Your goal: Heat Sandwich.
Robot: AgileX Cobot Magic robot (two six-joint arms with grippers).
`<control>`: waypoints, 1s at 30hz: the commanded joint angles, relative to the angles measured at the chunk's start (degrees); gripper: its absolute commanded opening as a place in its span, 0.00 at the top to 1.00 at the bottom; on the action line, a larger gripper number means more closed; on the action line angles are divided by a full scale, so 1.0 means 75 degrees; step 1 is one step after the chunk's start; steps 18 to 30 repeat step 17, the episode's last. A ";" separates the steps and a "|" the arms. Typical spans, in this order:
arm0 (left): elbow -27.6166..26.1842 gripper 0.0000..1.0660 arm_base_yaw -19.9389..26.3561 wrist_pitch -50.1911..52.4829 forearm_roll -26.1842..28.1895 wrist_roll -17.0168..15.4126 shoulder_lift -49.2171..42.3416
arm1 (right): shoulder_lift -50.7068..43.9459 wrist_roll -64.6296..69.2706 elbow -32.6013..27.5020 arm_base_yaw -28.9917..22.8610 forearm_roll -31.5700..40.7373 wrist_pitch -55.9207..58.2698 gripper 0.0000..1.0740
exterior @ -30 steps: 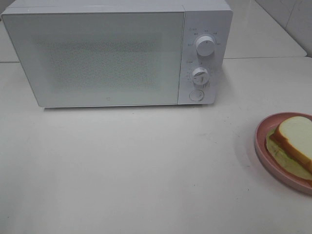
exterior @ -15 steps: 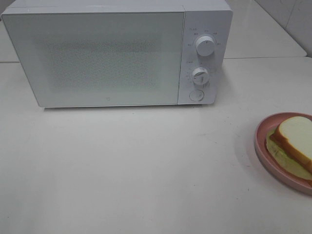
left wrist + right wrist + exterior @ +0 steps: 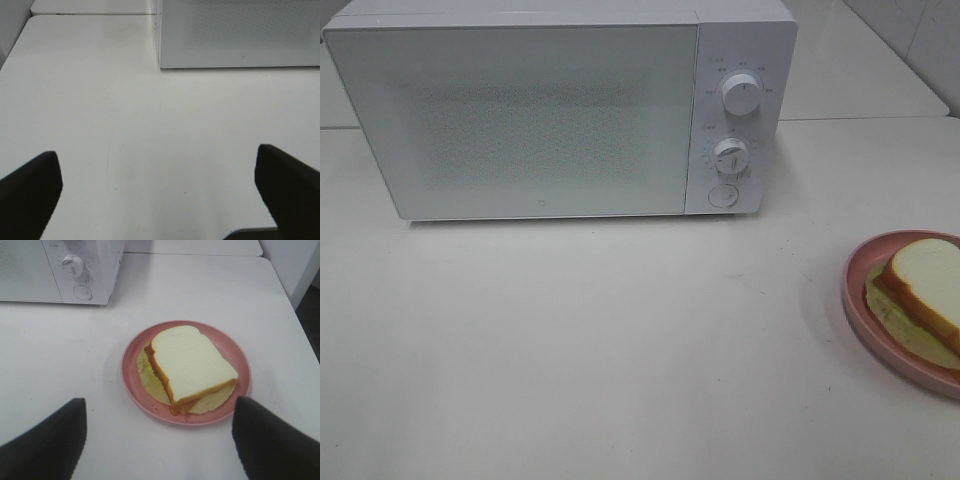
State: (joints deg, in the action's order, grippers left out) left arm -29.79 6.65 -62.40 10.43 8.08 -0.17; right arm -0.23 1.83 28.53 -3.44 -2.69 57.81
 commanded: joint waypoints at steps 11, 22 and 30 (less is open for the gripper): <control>0.0015 0.08 0.0008 0.0069 0.0000 -0.0031 -0.0183 | -0.0168 0.0023 0.0008 0.0076 0.0015 -0.0115 0.30; 0.0015 0.08 0.0008 0.0069 0.0000 -0.0031 -0.0183 | -0.0168 0.0023 0.0008 0.0076 0.0015 -0.0115 0.30; 0.0015 0.08 0.0008 0.0069 0.0000 -0.0031 -0.0183 | -0.0168 0.0023 0.0008 0.0076 0.0015 -0.0115 0.30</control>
